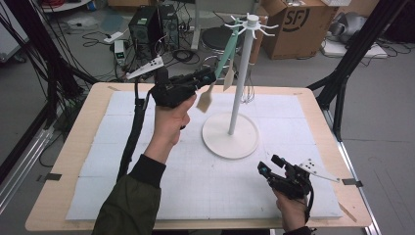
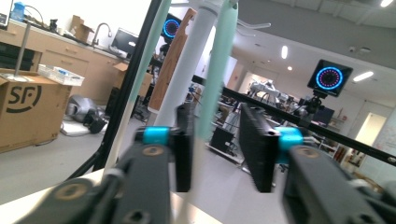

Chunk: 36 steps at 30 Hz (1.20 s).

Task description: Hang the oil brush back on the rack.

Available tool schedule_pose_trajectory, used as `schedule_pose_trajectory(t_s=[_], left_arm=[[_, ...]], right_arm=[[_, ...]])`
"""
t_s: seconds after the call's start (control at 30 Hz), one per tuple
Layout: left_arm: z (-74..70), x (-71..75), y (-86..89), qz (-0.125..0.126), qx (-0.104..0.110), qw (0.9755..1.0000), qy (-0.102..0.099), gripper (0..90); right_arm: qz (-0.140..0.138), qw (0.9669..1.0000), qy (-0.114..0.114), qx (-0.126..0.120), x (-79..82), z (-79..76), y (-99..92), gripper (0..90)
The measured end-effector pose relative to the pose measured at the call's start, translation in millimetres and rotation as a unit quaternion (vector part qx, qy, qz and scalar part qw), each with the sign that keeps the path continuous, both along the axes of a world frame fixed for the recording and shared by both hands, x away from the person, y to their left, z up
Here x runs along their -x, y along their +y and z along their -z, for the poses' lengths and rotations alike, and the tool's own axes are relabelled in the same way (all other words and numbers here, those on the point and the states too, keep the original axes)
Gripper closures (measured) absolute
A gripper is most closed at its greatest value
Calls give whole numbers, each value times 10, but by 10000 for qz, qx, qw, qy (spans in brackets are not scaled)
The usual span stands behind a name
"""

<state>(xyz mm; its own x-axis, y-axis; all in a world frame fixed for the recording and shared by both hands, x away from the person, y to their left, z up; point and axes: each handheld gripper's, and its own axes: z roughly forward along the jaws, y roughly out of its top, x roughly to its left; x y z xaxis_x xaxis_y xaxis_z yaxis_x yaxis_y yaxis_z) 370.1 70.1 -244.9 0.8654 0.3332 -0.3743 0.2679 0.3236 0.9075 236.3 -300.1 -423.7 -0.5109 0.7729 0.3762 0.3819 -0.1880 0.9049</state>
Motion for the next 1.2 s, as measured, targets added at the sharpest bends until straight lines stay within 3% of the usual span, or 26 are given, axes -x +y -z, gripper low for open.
schedule_pose_trajectory(t_s=[0.13, 0.27, 0.33, 0.4, 0.53, 0.83, 0.93, 1.2], left_arm=[[28, -17, -9, 50, -173, 9997, 134, 465], [42, 25, -4, 120, -223, 9996, 125, 413], [53, 61, 20, 176, -198, 9996, 54, 413], [84, 81, 52, 276, -141, 9995, 103, 406], [179, 114, 137, 239, -227, 9993, 182, 353], [425, 270, 447, 75, -281, 9995, -88, 256], [537, 285, 537, 275, -176, 9994, -67, 228], [772, 373, 765, 101, -177, 9998, -80, 205]], right_arm=[[-21, 10000, 22, -17, -2, 3, -5, 251], [-48, 10000, 26, -7, -3, 4, 11, 251], [-68, 10000, 21, 11, -1, 3, 21, 250], [-78, 10000, 11, 29, 5, 1, 37, 250], [-99, 9999, -18, 64, 15, -4, 70, 249], [-141, 9998, 21, 116, 14, 3, 101, 243], [-140, 9998, 8, 150, 11, 5, 110, 241], [-203, 9995, 18, 256, 11, 17, 178, 241]])
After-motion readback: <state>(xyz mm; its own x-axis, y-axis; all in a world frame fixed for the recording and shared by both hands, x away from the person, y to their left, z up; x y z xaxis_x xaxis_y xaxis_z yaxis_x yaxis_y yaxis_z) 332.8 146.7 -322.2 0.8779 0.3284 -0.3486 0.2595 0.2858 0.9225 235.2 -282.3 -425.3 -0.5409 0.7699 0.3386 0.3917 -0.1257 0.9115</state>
